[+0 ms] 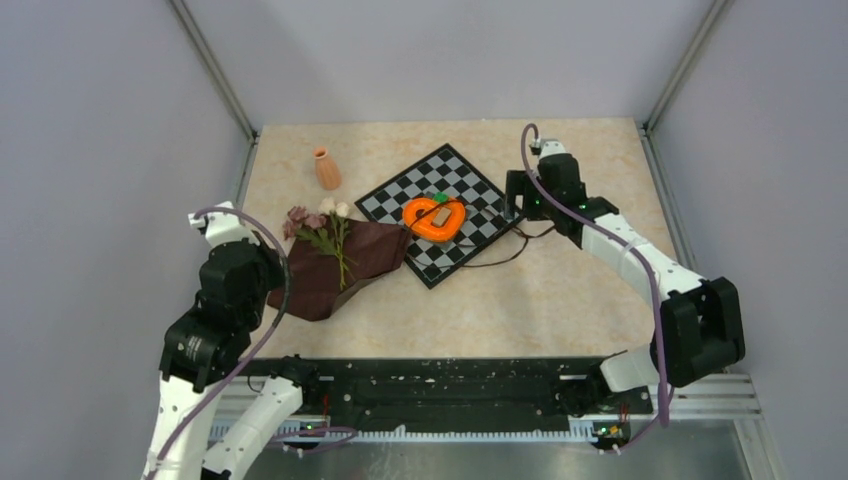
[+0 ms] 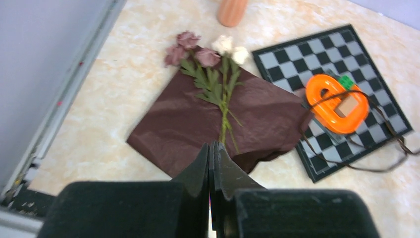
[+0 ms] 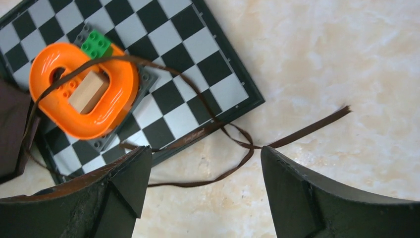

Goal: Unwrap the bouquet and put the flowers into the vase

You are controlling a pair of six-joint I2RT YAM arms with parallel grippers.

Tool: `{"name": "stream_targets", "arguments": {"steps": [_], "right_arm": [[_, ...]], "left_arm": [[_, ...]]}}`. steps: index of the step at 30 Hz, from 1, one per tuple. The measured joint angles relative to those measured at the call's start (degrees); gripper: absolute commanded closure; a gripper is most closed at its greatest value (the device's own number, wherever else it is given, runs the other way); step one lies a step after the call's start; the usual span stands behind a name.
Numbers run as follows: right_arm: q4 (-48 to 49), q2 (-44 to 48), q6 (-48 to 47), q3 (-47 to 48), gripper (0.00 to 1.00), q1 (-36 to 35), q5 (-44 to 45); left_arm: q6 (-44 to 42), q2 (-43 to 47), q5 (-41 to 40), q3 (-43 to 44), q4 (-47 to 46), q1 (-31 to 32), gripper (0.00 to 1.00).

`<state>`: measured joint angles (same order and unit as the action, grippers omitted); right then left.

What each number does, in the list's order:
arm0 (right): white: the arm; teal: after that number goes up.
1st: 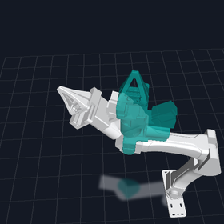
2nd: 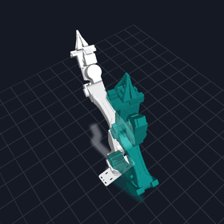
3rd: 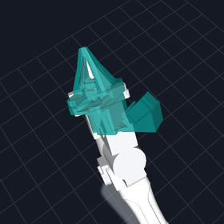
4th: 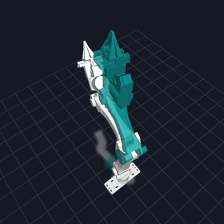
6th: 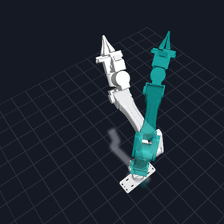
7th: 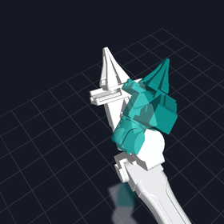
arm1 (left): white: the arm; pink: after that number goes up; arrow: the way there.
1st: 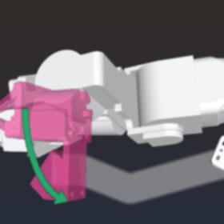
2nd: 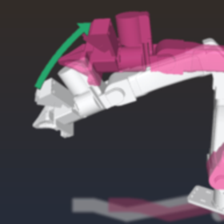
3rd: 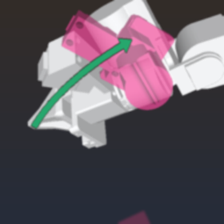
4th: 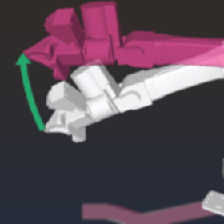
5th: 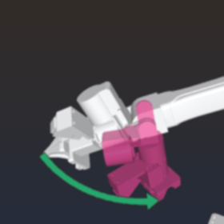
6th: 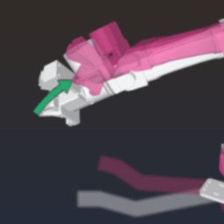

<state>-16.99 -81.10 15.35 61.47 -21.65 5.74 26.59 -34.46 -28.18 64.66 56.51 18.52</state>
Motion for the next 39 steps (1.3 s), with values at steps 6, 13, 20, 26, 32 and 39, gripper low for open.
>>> {"name": "stream_targets", "arguments": {"steps": [6,13,20,26,32,39], "right_arm": [[0.79,0.15,-0.83,-1.11,0.20,-0.11,-5.29],[3.26,0.52,-0.35,-3.82,0.20,-2.62,-8.35],[7.06,0.52,0.13,-5.68,0.23,-10.12,-11.78],[11.58,-0.24,1.42,-5.68,0.26,-13.94,-13.99],[13.18,-3.19,2.27,-5.62,0.28,-16.83,-15.34],[13.84,-3.91,2.51,-5.57,0.32,-17.70,-16.15]], "left_arm": [[-1.11,0.13,12.72,-4.02,-4.85,-0.04,0.70],[1.97,-4.22,23.10,-11.72,-12.66,-0.04,0.13],[6.32,-7.82,26.36,-17.42,-17.97,-0.07,0.01],[10.58,-9.20,26.01,-24.57,-21.46,-0.42,0.01],[13.79,-9.20,25.35,-31.47,-25.83,-0.59,0.01],[15.52,-10.75,28.28,-35.69,-31.28,-0.61,0.01]]}}
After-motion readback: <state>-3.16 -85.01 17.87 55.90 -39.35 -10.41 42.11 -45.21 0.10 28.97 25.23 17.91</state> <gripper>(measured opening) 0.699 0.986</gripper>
